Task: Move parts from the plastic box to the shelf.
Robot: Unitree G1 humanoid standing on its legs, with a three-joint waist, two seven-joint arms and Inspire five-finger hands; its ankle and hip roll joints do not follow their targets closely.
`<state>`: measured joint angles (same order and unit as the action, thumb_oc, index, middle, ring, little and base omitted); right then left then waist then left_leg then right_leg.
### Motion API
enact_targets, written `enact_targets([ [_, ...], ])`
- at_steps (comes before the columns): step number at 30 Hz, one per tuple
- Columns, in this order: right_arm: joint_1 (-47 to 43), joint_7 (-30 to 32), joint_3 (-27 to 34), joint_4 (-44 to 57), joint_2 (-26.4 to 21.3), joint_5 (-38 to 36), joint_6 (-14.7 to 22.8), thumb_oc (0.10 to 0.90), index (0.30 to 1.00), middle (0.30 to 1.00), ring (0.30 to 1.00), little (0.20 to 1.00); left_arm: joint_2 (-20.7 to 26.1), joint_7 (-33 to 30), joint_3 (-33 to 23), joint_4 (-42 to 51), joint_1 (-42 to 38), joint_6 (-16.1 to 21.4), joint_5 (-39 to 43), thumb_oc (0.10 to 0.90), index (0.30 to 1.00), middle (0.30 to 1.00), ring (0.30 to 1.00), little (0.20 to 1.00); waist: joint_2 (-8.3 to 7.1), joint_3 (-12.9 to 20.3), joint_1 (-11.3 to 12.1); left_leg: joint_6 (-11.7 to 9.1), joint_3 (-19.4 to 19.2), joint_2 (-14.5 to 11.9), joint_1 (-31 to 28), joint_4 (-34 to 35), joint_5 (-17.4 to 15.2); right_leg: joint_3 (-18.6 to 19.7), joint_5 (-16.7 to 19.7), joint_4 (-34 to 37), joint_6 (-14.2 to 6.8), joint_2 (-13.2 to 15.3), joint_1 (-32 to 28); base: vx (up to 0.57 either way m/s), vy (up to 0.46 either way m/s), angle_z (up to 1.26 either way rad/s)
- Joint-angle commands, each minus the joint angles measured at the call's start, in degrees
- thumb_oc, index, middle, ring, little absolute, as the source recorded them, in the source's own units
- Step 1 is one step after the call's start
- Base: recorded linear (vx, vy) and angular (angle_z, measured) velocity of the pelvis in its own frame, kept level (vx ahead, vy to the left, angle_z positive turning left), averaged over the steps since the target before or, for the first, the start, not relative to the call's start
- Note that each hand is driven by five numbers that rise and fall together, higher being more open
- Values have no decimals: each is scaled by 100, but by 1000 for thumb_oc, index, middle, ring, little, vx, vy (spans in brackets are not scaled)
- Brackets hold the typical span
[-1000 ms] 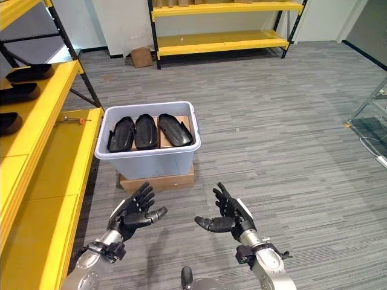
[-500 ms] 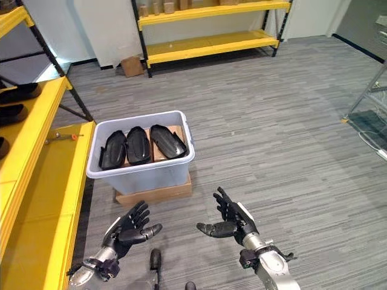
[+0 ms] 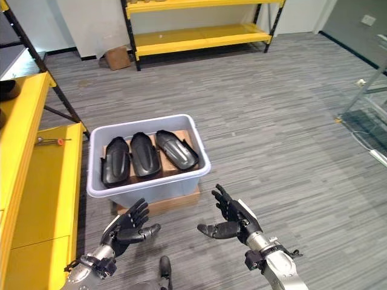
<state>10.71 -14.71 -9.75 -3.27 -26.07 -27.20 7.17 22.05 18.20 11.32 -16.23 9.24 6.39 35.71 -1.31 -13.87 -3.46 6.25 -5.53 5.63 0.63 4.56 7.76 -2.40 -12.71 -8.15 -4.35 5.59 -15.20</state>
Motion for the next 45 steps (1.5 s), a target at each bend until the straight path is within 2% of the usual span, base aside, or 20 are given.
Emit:
enact_targets([
  [1,-470,270,323,675,-96,-131,638,900,1000,1000,1000,1000,61,158,-44,448,-136,-167,125,900,1000,1000,1000,1000,36,531,114,-515,141,-609,240,-250,-685,-231,195,6,93,-202,502,173,158,10],
  [3,-657,480,389,802,-65,-173,625,900,1000,1000,1000,1000,103,340,-60,747,-146,-229,34,900,1000,1000,1000,1000,11,559,175,-401,112,-557,262,-321,-758,-303,263,-237,27,-104,559,181,189,15],
  [5,-948,885,490,815,9,74,660,900,1000,1000,1000,1000,230,183,-17,1140,-265,-410,-159,900,1000,1000,1000,1000,-49,583,250,-200,58,-410,238,-455,-924,-383,683,-901,-165,76,688,207,219,24],
  [9,-1006,1017,493,834,82,82,584,900,1000,1000,1000,1000,222,166,7,1307,-342,-409,-221,900,1000,1000,1000,1000,-64,610,259,-56,17,-308,200,-573,-1073,-321,1093,-1689,-229,168,894,138,132,15],
  [11,-933,902,486,919,196,-87,669,900,1000,1000,1000,1000,206,196,107,1263,-372,-521,-294,900,1000,1000,1000,1000,-88,630,255,78,-34,-228,204,-724,-1222,-294,1469,-2357,-286,248,1032,121,82,10],
  [13,-842,934,454,1068,238,-120,703,900,1000,1000,1000,1000,162,157,221,1123,-366,-398,-484,900,1000,1000,1000,1000,-53,578,223,196,-62,-206,132,-846,-1381,-361,1704,-3232,-276,369,1484,130,79,6],
  [14,-827,926,419,1065,262,-74,721,900,1000,1000,1000,1000,105,43,285,1019,-346,-291,-425,900,1000,1000,1000,1000,-17,519,164,218,-55,-226,32,-845,-1443,-319,1689,-3452,-241,306,1804,130,35,-2],
  [16,-764,943,399,1088,238,15,743,900,1000,1000,1000,1000,65,-1,353,945,-336,-148,-434,900,1000,1000,1000,1000,7,443,45,167,6,-240,-154,-812,-1484,-269,1418,-3080,-165,137,2155,112,-74,-1],
  [18,-728,1070,482,1080,186,336,786,900,1000,1000,1000,1000,84,92,344,937,-348,-105,-361,900,1000,1000,1000,1000,-6,409,-8,97,25,-288,-235,-809,-1519,-282,1149,-2180,-116,116,2157,114,-190,16],
  [20,-831,1279,526,1008,70,591,840,900,1000,1000,1000,1000,118,238,300,966,-378,-312,-334,900,1000,1000,1000,1000,-73,317,-31,6,48,-349,-394,-772,-1597,-277,1350,-830,-193,257,2110,113,-302,24],
  [21,-921,1359,546,980,15,510,834,900,1000,1000,1000,1000,141,247,305,969,-405,-402,-350,900,1000,1000,1000,1000,-108,268,-61,-66,64,-396,-508,-729,-1647,-212,1627,-248,-290,361,2215,119,-337,-3],
  [23,-1028,1576,658,1016,-38,544,649,900,1000,1000,1000,1000,212,181,372,894,-435,-392,-331,900,1000,1000,1000,1000,-71,181,-166,-192,125,-580,-799,-534,-1725,65,1995,341,-491,450,2491,128,-361,-5],
  [25,-1013,1630,730,1039,-70,515,510,900,1000,1000,1000,1000,234,165,377,906,-376,-401,-252,900,1000,1000,1000,1000,-49,181,-183,-275,166,-688,-927,-440,-1710,108,2003,441,-532,431,2496,149,-334,24],
  [28,-940,1672,815,979,-180,643,445,900,1000,1000,1000,1000,222,152,326,919,-228,-414,-273,900,1000,1000,1000,1000,-97,289,-140,-440,142,-831,-1008,-332,-1670,-77,1924,764,-579,413,2156,141,-322,9],
  [32,-928,1329,784,926,-396,516,147,900,1000,1000,1000,1000,172,-157,164,730,-102,-452,-30,900,1000,1000,1000,1000,-114,393,-139,-615,10,-1039,-1220,-205,-1617,-256,1708,930,-493,327,1843,143,-314,10],
  [35,-921,980,773,945,-453,27,348,900,1000,1000,1000,1000,7,108,-20,697,33,-408,317,900,1000,1000,1000,1000,-114,463,-118,-684,-46,-1148,-1315,-84,-1551,-324,1578,983,-369,205,1674,112,-271,-18],
  [40,-1053,970,1066,840,-530,125,613,900,1000,1000,1000,1000,-7,74,-266,1201,226,-83,510,900,1000,1000,1000,1000,-159,465,6,-767,61,-1342,-1025,-369,-1382,-374,1292,872,-57,-64,1432,105,-385,7],
  [42,-1075,773,1141,836,-593,-219,664,900,1000,1000,1000,1000,-5,190,-362,1321,245,-141,572,900,1000,1000,1000,1000,-165,472,22,-816,82,-1430,-890,-493,-1246,-363,1210,837,16,-140,1394,79,-292,19],
  [43,-1107,840,1229,811,-606,-341,658,900,1000,1000,1000,1000,2,168,-408,1312,275,-180,447,900,1000,1000,1000,1000,-150,473,26,-882,73,-1528,-773,-628,-1032,-355,1144,814,73,-209,1360,68,-251,12],
  [45,-1199,914,1323,758,-646,-160,698,900,1000,1000,1000,1000,59,130,-432,1273,243,-258,434,900,1000,1000,1000,1000,-132,460,14,-936,-6,-1634,-643,-794,-870,-399,1072,786,151,-266,1344,48,-263,11],
])
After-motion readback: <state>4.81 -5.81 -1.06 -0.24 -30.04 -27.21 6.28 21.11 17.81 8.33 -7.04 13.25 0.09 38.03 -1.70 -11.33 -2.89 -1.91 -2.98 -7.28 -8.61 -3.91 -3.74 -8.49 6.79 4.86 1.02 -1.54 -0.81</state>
